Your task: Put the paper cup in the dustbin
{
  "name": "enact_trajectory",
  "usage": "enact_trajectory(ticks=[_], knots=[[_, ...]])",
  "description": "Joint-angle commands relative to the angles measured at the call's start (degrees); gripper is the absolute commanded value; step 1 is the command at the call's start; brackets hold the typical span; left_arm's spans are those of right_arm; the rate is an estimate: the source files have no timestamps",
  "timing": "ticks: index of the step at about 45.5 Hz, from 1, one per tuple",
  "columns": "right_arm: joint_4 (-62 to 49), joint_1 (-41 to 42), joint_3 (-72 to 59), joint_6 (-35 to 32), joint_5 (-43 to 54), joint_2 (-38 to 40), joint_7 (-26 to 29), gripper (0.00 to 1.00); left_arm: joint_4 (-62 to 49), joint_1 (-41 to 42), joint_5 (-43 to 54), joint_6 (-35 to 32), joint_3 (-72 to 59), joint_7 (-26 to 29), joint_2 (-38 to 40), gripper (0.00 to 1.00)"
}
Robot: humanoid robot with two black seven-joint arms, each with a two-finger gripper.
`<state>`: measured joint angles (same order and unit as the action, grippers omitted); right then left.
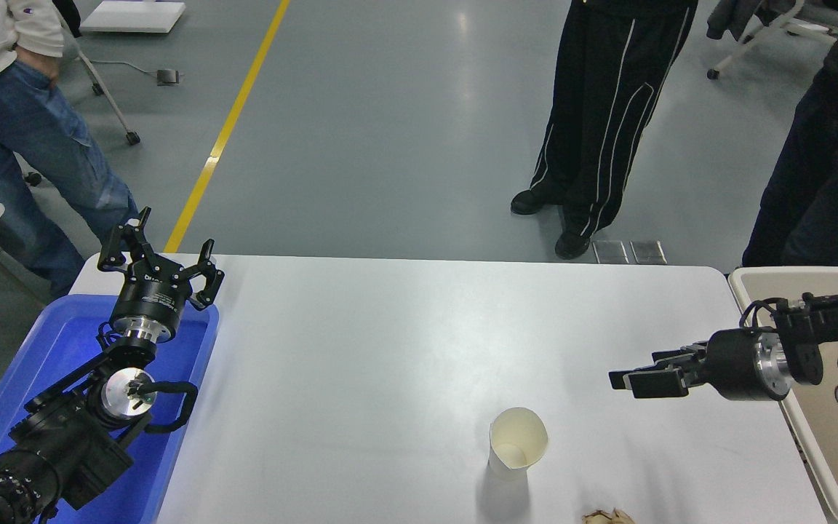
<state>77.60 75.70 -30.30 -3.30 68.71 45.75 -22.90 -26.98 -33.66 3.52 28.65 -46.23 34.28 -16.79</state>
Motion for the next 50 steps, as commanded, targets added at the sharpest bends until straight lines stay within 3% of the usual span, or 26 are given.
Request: enact_trajectory(ticks=[1, 29, 50], knots=[[-0.1, 6.0, -10.2, 0.4, -11.1, -8.6, 0.1, 0.99, 0.0, 0.0, 0.0, 0.0, 0.0, 0.0, 0.0, 1.00], [-7.9, 6.1, -16.3, 2.0, -11.8, -25.6, 0.3, 0.94, 0.0, 0.0, 0.0, 0.0, -0.1, 0.0, 0.0, 1.00], [-13.7, -1.1, -17.1, 3.1, -11.8, -26.7, 0.3, 0.94, 0.0, 0.0, 0.0, 0.0, 0.0, 0.0, 0.0, 1.00]])
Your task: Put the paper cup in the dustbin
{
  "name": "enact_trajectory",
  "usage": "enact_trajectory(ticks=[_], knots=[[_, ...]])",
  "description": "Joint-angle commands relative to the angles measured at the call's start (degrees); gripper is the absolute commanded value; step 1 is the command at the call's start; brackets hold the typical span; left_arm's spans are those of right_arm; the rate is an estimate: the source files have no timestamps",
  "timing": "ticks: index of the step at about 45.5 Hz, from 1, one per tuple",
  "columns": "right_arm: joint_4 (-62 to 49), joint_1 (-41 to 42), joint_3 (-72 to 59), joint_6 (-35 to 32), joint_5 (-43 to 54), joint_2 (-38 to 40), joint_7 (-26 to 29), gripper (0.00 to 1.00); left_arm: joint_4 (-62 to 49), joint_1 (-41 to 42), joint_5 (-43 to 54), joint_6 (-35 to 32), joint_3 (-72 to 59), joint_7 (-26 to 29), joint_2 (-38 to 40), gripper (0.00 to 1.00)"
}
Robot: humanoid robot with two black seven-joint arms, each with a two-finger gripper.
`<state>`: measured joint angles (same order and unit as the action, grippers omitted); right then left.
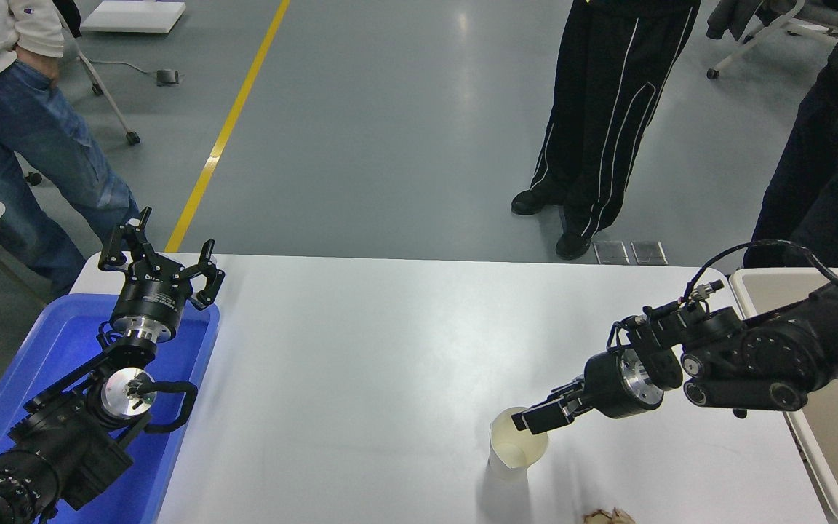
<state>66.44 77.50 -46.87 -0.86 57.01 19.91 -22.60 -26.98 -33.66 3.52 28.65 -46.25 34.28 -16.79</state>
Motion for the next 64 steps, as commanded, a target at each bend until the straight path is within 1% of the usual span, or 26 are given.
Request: enact_trajectory(ticks=[1, 11, 19, 21, 22, 26, 30, 32, 33, 57, 64], knots=[[-2.5, -2.9, -0.5, 0.7, -0.1, -0.8, 0.0, 0.94, 0.0, 0.0, 0.0, 0.0, 0.0, 0.0, 0.0, 1.00], [-2.5, -3.0, -0.6, 0.9, 0.0, -0.6, 0.0, 0.93, 0.0, 0.0, 0.0, 0.0, 0.0, 0.0, 0.0, 1.00], [-2.5, -2.9, -0.6, 1.6, 0.1, -0.5, -0.3, 0.79, 0.0, 0.0, 0.0, 0.0, 0.0, 0.0, 0.0, 1.00], [-2.5, -2.7, -0.6, 1.7, 0.2, -0.4, -0.3, 0.72, 0.0, 0.0, 0.0, 0.0, 0.0, 0.0, 0.0, 1.00], [-2.5, -2.6, -0.6, 1.7, 0.1, -0.4, -0.4, 0.66, 0.0, 0.0, 0.0, 0.0, 0.0, 0.0, 0.0, 1.00], [-2.5, -2.2, -0.7, 1.4, 0.1, -0.2, -0.6, 0.31, 0.0, 0.0, 0.0, 0.0, 0.0, 0.0, 0.0, 1.00], [-2.5, -1.9, -1.1, 1.0, 0.0, 0.0, -0.8, 0.09, 0.0, 0.0, 0.0, 0.0, 0.0, 0.0, 0.0, 1.00], [-2.5, -1.9, -1.1, 0.9, 0.0, 0.3, -0.9, 0.01, 0.0, 0.0, 0.0, 0.0, 0.0, 0.0, 0.0, 1.00], [-2.5, -1.9, -1.1, 0.9, 0.0, 0.3, -0.9, 0.00, 0.0, 0.0, 0.0, 0.0, 0.0, 0.0, 0.0, 1.00], [-2.1, -0.9, -0.3, 1.1, -0.1, 3.0, -4.4, 0.00, 0.0, 0.0, 0.0, 0.0, 0.0, 0.0, 0.0, 1.00], [0.5, 1.2, 1.7, 1.2, -0.1, 8.9, -6.7, 0.00, 0.0, 0.0, 0.0, 0.0, 0.0, 0.0, 0.0, 1.00]])
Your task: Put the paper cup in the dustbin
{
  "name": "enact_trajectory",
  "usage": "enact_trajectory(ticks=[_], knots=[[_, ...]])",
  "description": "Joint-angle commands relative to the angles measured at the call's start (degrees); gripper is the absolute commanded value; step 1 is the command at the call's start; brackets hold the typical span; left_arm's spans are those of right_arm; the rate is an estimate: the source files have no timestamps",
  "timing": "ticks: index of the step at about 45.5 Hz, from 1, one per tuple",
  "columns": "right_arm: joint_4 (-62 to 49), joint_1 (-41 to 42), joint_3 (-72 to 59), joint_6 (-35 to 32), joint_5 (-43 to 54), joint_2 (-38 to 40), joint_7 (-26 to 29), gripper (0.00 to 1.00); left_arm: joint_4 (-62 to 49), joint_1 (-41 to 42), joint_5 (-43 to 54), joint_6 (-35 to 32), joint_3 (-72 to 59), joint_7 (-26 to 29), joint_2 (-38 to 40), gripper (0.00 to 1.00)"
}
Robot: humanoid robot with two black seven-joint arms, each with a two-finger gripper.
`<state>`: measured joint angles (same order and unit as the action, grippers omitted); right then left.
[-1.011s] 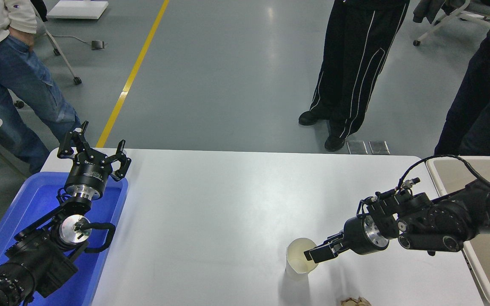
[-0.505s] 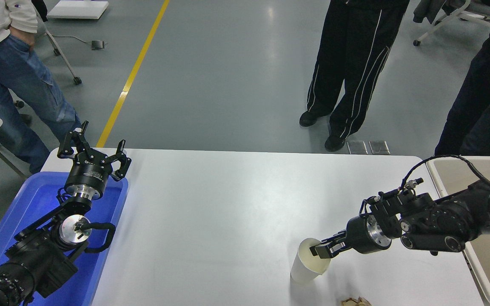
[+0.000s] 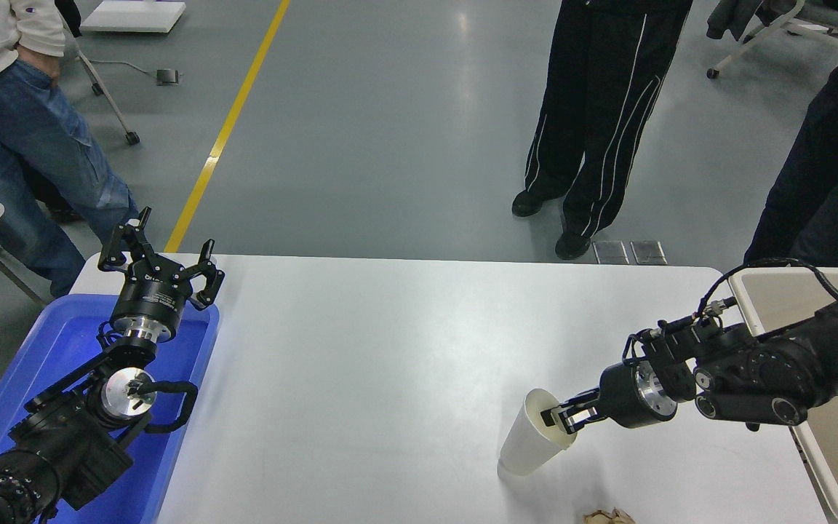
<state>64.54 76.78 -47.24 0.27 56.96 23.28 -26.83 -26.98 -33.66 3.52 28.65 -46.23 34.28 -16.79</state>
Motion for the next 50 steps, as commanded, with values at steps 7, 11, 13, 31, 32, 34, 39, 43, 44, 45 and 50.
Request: enact_trajectory(ticks=[7, 11, 13, 31, 32, 34, 39, 43, 44, 45, 50], knots=[[8.8, 5.9, 4.6, -0.2, 0.1, 13.1, -3.3, 0.00, 0.0, 0.0, 0.0, 0.0, 0.0, 0.0, 0.0, 1.00], [11.5, 8.3, 4.7, -0.3, 0.2, 16.9, -3.5, 0.00, 0.0, 0.0, 0.0, 0.0, 0.0, 0.0, 0.0, 1.00], [12.4, 9.3, 4.8, -0.4, 0.2, 18.5, -3.9, 0.00, 0.0, 0.0, 0.0, 0.0, 0.0, 0.0, 0.0, 1.00], [16.8, 17.3, 7.1, -5.1, 0.3, 29.2, -7.4, 0.00, 0.0, 0.0, 0.0, 0.0, 0.0, 0.0, 0.0, 1.00], [16.9, 17.6, 8.1, -6.3, 0.3, 30.1, -7.4, 0.00, 0.0, 0.0, 0.0, 0.0, 0.0, 0.0, 0.0, 1.00], [16.8, 17.7, 9.6, -7.7, 0.3, 31.1, -7.4, 0.00, 0.0, 0.0, 0.0, 0.0, 0.0, 0.0, 0.0, 1.00], [16.8, 17.6, 13.0, -10.6, 0.3, 33.0, -7.4, 0.00, 0.0, 0.0, 0.0, 0.0, 0.0, 0.0, 0.0, 1.00], [16.8, 17.6, 13.9, -11.4, 0.3, 33.7, -7.4, 0.00, 0.0, 0.0, 0.0, 0.0, 0.0, 0.0, 0.0, 1.00], [16.8, 17.5, 14.0, -11.4, 0.3, 33.8, -7.4, 0.00, 0.0, 0.0, 0.0, 0.0, 0.0, 0.0, 0.0, 1.00], [16.7, 17.4, 14.0, -11.4, 0.3, 33.8, -7.4, 0.00, 0.0, 0.0, 0.0, 0.0, 0.0, 0.0, 0.0, 1.00], [16.4, 16.5, 14.0, -11.4, 0.3, 33.8, -7.4, 0.00, 0.0, 0.0, 0.0, 0.0, 0.0, 0.0, 0.0, 1.00]])
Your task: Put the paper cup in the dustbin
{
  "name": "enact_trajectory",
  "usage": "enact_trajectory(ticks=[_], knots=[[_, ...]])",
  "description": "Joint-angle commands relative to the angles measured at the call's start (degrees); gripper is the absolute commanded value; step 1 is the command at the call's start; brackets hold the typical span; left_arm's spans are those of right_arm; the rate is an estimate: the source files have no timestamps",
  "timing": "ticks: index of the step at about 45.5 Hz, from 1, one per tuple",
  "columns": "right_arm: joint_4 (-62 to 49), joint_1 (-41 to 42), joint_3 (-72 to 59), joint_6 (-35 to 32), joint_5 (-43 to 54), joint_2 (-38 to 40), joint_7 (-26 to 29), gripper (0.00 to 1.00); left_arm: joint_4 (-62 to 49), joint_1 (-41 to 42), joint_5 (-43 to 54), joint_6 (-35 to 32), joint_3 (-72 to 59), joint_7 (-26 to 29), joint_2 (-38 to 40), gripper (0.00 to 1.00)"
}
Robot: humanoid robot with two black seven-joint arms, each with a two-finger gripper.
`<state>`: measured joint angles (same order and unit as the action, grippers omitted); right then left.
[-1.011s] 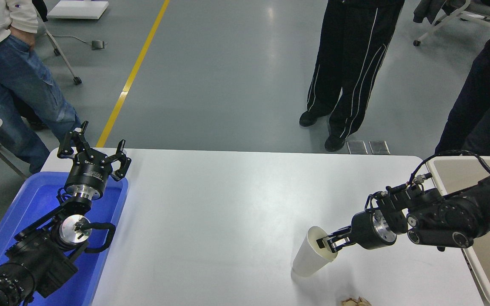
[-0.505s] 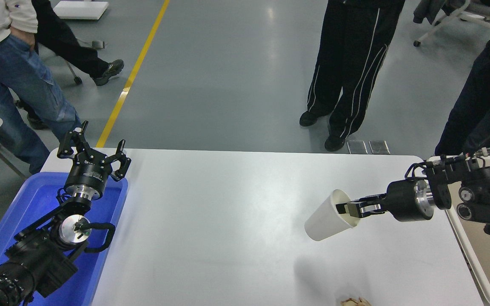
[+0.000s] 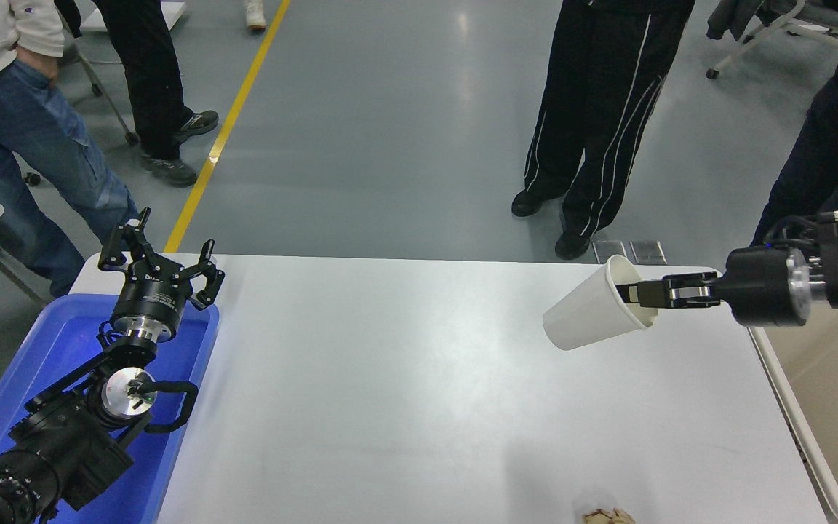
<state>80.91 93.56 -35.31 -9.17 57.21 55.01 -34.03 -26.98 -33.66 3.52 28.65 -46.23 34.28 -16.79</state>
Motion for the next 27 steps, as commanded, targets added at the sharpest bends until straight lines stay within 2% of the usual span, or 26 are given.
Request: enact_trajectory(ticks=[1, 10, 15, 27], knots=[[-0.1, -0.6, 2.1, -2.0, 0.2, 2.1, -0.2, 0.00, 0.0, 0.0, 0.0, 0.0, 0.0, 0.0, 0.0, 1.00], [-7.2, -3.8, 2.5, -1.9, -0.6, 3.0, -0.5, 0.00, 0.0, 0.0, 0.0, 0.0, 0.0, 0.0, 0.0, 1.00], [-11.7, -4.5, 2.5, -2.2, -3.0, 4.0, -3.0, 0.00, 0.0, 0.0, 0.0, 0.0, 0.0, 0.0, 0.0, 1.00], [-26.8, -13.7, 2.7, -2.2, -9.2, 4.4, -3.6, 0.00, 0.0, 0.0, 0.0, 0.0, 0.0, 0.0, 0.0, 1.00]])
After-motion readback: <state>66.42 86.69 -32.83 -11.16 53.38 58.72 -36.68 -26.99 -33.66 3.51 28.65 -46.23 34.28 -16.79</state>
